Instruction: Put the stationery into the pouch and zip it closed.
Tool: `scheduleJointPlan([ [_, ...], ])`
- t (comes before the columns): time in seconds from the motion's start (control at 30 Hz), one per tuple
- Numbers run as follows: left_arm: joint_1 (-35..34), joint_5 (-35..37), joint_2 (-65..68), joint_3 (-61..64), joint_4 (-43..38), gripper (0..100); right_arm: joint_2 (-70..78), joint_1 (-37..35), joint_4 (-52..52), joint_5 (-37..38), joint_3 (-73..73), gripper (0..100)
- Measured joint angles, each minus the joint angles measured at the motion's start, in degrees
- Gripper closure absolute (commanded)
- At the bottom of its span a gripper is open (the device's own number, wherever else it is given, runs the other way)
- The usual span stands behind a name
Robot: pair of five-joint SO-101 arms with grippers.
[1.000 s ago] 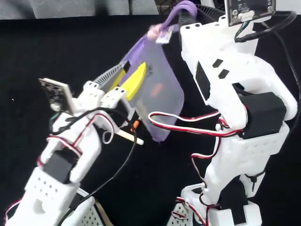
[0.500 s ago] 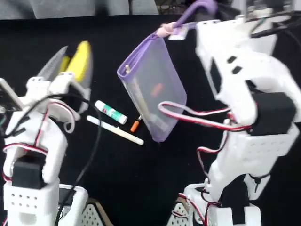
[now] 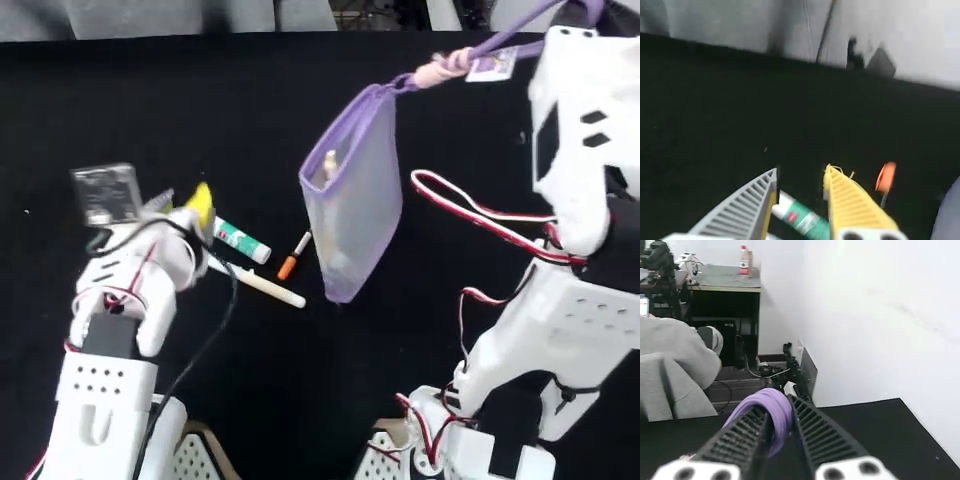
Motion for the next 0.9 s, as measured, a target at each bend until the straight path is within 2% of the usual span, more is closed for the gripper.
scheduleJointPlan([
  [0.27, 2.0, -36.8, 0.0, 2.8, 7.4, 84, 0.0, 0.7, 0.0, 0.0, 0.0, 98.8],
  [0.33, 3.2, -44.0, 0.1, 2.8, 8.4, 84, 0.0, 0.7, 0.0, 0.0, 0.0, 98.8],
  [0.5, 6.2, -47.1, 0.5, 3.3, 9.2, 84, 0.0, -1.1, 1.6, 0.0, 0.0, 98.8],
  [0.6, 6.7, -47.7, 5.3, 3.5, 8.8, 84, 0.0, -1.8, 1.9, 0.0, 0.0, 98.8],
  [0.77, 6.9, -50.0, 22.9, -1.4, 4.6, 86, 0.0, -1.8, 1.9, 0.0, 0.0, 98.8],
  [0.87, 7.0, -53.3, 37.5, -7.7, 3.7, 98, 0.0, -1.9, 1.9, 0.0, 0.0, 98.8],
  [0.9, 7.4, -54.1, 41.9, -10.0, 3.7, 97, 0.0, -1.9, 1.9, 0.0, 0.0, 98.8],
])
